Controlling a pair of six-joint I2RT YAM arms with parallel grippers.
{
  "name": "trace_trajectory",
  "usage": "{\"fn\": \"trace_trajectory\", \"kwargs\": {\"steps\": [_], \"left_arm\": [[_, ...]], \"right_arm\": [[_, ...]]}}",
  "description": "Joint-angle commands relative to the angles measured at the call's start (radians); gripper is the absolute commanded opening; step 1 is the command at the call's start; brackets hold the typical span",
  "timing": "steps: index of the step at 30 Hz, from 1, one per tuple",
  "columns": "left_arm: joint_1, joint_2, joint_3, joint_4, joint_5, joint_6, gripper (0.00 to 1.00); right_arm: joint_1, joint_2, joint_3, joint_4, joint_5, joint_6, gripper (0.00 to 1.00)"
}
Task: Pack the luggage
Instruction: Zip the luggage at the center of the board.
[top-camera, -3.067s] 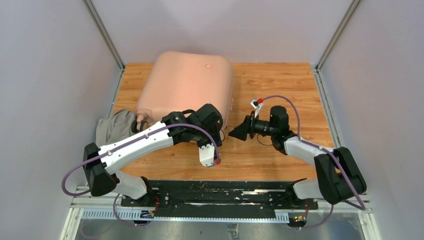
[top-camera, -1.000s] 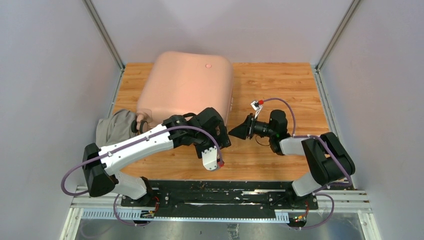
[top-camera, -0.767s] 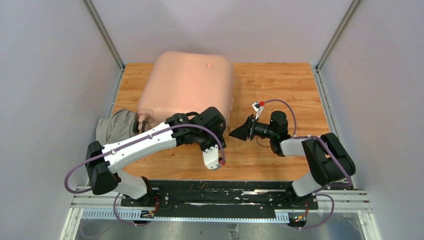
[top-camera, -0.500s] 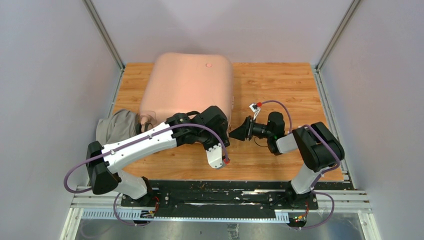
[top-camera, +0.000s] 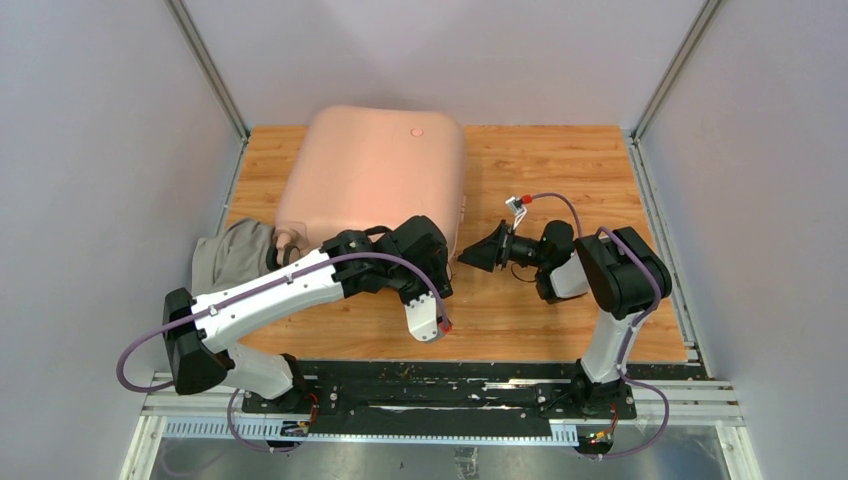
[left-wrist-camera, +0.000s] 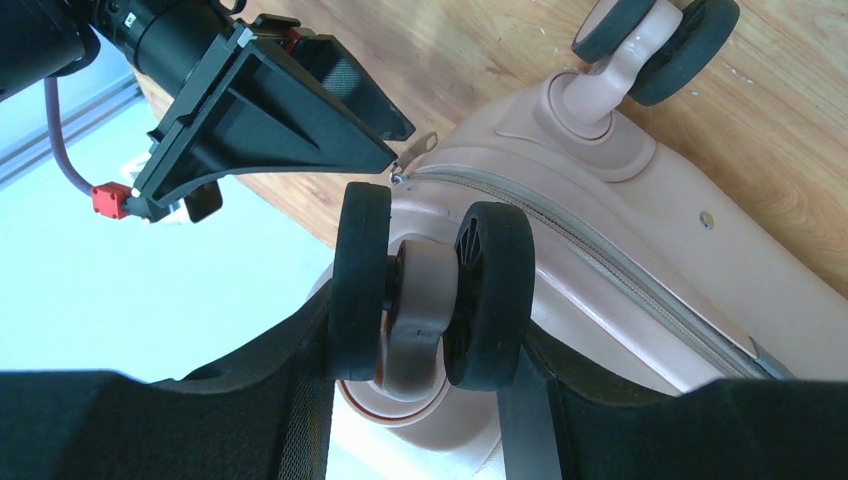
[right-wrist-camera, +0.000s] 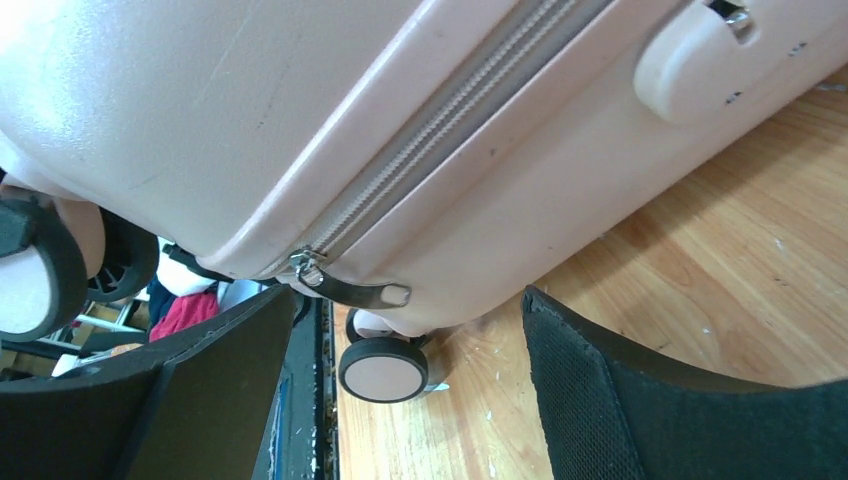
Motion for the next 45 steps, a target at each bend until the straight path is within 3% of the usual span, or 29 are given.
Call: {"fn": "trace_trajectory", "kwargs": {"steps": [1, 7, 17, 34, 37, 45], "left_arm": [[-0.002, -0.068, 0.040, 0.025, -0.039, -0.104, 0.00], [-0.001, -0.071, 0.058, 0.025, -0.060, -0.096, 0.00], [-0.002, -0.096, 0.074, 0.024, -0.103, -0.077, 0.00], [-0.002, -0.104, 0.082, 0.024, -0.125, -0.087, 0.00], [-0.002, -0.104, 0.083, 0.024, -0.125, -0.090, 0.00], [-0.001, -0.104, 0.086, 0.025, -0.118, -0.090, 0.00]], "right_arm": [[0.036, 0.002, 0.029, 0.135, -0.094, 0.035, 0.87], [0.085, 0.019, 0.063, 0.136, -0.126, 0.051, 0.72], [0.105, 0.005, 0.105, 0.136, -0.129, 0.087, 0.58], [0.135, -0.069, 0.003, 0.113, -0.040, 0.053, 0.03], [0.142, -0.129, -0.028, 0.025, 0.001, -0.012, 0.00], [0.192, -0.339, -0.033, -0.460, 0.187, -0.340, 0.00]]}}
